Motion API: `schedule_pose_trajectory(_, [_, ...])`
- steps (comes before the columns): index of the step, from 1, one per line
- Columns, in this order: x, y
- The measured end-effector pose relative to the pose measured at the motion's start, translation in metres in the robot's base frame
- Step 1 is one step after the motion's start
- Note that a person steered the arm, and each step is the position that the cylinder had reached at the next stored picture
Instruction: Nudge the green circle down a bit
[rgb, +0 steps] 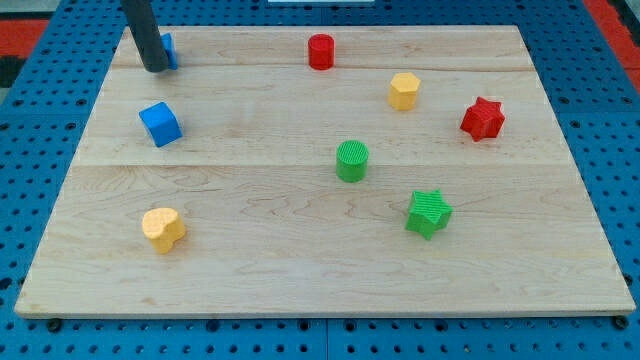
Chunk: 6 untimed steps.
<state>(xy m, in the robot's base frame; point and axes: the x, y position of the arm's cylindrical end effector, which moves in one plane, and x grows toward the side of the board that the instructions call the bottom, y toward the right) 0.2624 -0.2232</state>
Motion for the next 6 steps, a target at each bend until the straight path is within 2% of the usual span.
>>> schedule_pose_trajectory(1, [-0.008,0.014])
schedule_pose_trajectory(3, [0.056,0.146])
schedule_pose_trajectory(6, [0.162,0.219])
